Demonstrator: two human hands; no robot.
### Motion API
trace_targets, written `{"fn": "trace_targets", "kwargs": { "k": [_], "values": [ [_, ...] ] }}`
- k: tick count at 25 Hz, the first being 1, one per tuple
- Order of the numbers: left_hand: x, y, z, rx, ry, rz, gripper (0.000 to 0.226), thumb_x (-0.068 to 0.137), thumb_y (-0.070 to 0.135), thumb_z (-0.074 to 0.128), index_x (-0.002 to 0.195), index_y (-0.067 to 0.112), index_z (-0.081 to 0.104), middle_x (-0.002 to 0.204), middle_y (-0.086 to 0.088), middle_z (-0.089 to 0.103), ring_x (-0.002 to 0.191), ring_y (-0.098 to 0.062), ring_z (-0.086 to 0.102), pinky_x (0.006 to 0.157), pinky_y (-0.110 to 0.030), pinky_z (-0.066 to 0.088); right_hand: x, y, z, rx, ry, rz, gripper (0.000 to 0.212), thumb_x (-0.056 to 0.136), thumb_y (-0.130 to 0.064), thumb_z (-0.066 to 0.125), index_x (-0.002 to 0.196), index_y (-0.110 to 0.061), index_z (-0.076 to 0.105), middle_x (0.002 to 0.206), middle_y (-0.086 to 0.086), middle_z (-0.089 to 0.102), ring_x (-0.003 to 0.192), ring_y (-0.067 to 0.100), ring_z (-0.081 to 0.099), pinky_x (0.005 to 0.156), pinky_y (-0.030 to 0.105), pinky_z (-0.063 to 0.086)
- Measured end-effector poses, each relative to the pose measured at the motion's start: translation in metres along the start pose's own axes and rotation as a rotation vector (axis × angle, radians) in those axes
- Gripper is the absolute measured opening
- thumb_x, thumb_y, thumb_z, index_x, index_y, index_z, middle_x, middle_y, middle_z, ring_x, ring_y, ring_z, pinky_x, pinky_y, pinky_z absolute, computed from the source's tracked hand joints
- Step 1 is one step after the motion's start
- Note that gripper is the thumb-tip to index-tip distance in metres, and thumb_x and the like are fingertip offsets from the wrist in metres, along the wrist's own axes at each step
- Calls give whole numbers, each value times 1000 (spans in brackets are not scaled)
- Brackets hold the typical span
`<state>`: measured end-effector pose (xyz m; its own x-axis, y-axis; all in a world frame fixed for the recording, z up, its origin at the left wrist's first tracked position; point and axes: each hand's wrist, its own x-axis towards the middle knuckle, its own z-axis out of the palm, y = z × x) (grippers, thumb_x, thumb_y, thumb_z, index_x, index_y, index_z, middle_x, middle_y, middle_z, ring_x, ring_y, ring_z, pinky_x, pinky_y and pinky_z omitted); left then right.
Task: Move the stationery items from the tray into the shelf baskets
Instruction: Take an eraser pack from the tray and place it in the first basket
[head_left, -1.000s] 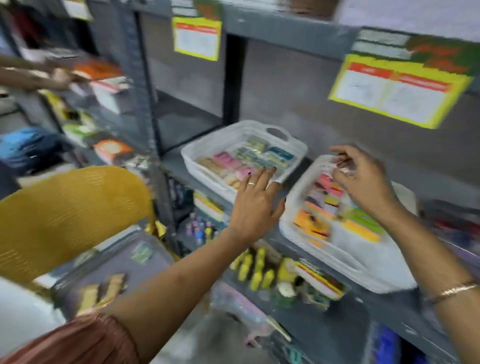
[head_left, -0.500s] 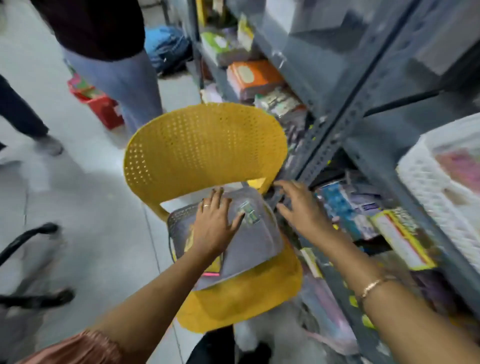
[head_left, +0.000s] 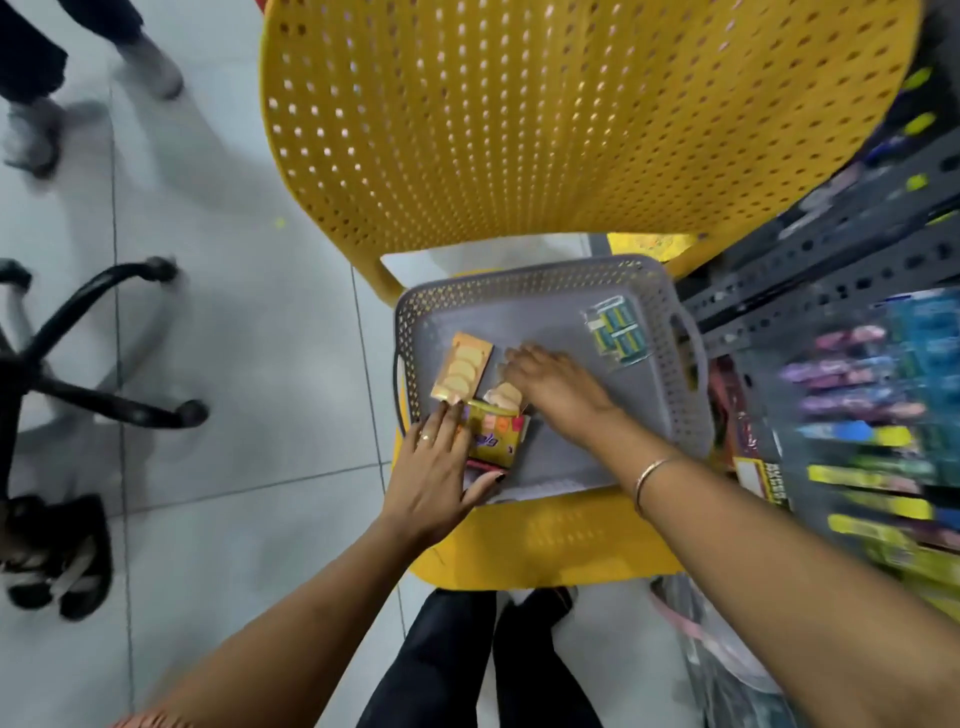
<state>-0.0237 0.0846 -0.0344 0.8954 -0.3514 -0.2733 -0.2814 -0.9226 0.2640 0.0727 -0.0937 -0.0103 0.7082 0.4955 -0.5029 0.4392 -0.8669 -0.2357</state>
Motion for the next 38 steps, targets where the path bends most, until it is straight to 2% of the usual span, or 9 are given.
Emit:
{"fn": "trace_targets", "kwargs": {
  "k": [2, 8, 19, 21, 24, 29, 32, 34, 38],
  "values": [
    [1, -2, 5, -22, -4, 15, 82, 91, 64, 18, 129, -1, 49, 137, -24, 45, 125, -38, 41, 98, -52, 35, 9, 2, 9, -63, -15, -24, 51, 91, -2, 40, 141, -11, 31, 152, 14, 28, 141, 31, 22, 112, 41, 25],
    [0, -8, 20, 41, -10, 90, 81, 88, 67, 22, 132, 3, 47, 142, -21, 39, 131, -34, 35, 102, -50, 26, 14, 15, 29, -157, 114, 49, 49, 78, 2, 55, 125, -7, 45, 126, 18, 47, 118, 36, 42, 95, 42, 39],
    [0, -6, 16, 52, -49, 84, 74, 88, 63, 25, 132, 8, 48, 147, -17, 32, 134, -33, 28, 104, -51, 24, -30, 43, 14, 65, 252, 245, 50, 72, -6, 67, 119, -1, 50, 121, 20, 54, 114, 37, 48, 92, 45, 42],
    [3, -1, 7, 27, -63, 81, 74, 88, 63, 26, 134, 8, 46, 148, -18, 30, 136, -34, 25, 105, -52, 23, -41, 45, -8, 104, 293, 285, 49, 75, -10, 66, 121, -4, 49, 123, 18, 53, 116, 36, 46, 91, 45, 42],
    [14, 14, -23, 53, -18, 162, 66, 87, 56, 34, 125, 6, 53, 143, -21, 38, 129, -36, 36, 99, -53, 33, -68, 42, -60, 182, 382, 329, 49, 79, -26, 65, 122, -8, 50, 123, 16, 52, 120, 35, 43, 90, 46, 45],
    [61, 68, -120, -19, 167, 392, 67, 86, 56, 36, 121, 2, 54, 142, -21, 39, 124, -37, 43, 89, -52, 45, -166, 23, -195, 272, 688, 351, 46, 78, -54, 60, 104, -15, 60, 101, 11, 57, 106, 30, 50, 80, 40, 49],
    [87, 121, -188, -92, 300, 549, 72, 92, 62, 25, 130, 3, 42, 145, -20, 34, 127, -34, 36, 90, -51, 42, -244, 8, -273, 278, 789, 388, 34, 76, -41, 69, 100, -18, 62, 96, 10, 59, 101, 27, 54, 76, 32, 42],
    [96, 170, -234, -113, 389, 684, 74, 91, 61, 26, 136, 2, 32, 145, -21, 33, 128, -33, 33, 94, -46, 39, -309, -3, -316, 349, 824, 416, 34, 74, -28, 72, 103, -14, 65, 97, 14, 61, 97, 26, 56, 73, 29, 35],
    [104, 262, -300, -87, 459, 934, 77, 92, 58, 30, 134, -6, 36, 137, -27, 40, 125, -34, 34, 101, -42, 29, -412, -16, -350, 346, 828, 556, 42, 73, -35, 70, 100, -4, 65, 95, 15, 67, 92, 26, 57, 81, 36, 40]
  ]
}}
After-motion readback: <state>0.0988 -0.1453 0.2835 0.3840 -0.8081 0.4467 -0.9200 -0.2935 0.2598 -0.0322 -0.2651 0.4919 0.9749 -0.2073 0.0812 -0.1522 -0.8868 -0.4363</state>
